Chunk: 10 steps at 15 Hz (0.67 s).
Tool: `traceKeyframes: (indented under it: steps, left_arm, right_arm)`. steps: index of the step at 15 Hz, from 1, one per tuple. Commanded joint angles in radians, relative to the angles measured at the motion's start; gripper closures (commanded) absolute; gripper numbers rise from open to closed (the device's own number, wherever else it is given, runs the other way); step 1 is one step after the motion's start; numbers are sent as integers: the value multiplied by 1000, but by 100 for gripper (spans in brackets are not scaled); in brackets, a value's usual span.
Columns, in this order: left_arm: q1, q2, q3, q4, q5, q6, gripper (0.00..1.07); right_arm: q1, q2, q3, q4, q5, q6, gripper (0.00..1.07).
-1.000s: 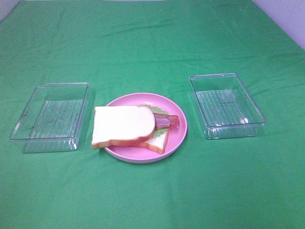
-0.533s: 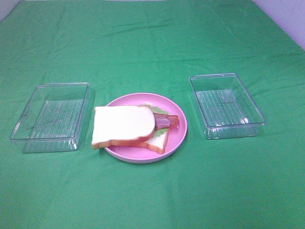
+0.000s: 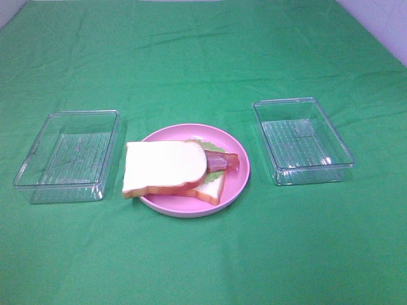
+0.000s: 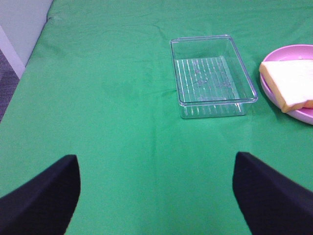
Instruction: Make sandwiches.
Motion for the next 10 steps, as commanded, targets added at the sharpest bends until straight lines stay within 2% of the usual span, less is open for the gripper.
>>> traceKeyframes:
  steps: [1,10]
  left_arm:
    - [6,-19,2,-9,-11,4,26]
    - [6,-22,2,-9,-11,4,26]
  right_arm:
    - [-4,-16,2,0,-6,-13,36]
    - [-4,-16,2,0,-6,-13,36]
